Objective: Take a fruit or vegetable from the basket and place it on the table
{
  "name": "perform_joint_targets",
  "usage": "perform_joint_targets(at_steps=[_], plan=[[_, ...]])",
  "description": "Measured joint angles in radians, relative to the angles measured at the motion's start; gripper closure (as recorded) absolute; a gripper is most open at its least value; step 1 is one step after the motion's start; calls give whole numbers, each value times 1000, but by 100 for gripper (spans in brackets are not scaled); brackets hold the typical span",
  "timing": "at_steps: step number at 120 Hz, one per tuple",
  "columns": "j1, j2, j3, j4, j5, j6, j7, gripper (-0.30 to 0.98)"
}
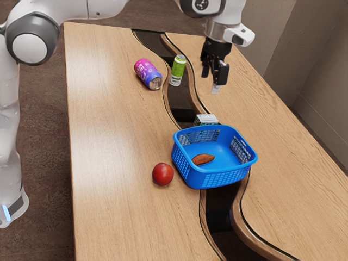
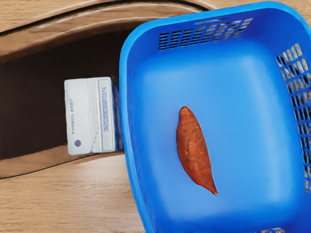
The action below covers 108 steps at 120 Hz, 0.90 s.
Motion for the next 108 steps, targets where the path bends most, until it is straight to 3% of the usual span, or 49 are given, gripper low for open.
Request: perform_joint_targets(at_steps=[33,52,92,108], plan=[[8,2,-35,25,-1,-13,-30,0],[-69,45,-60,31,4,-13,-42,0],[-24,97,-54,23,29,-10,-61,0],[-21,91,-54,-105,22,43,-65,0]])
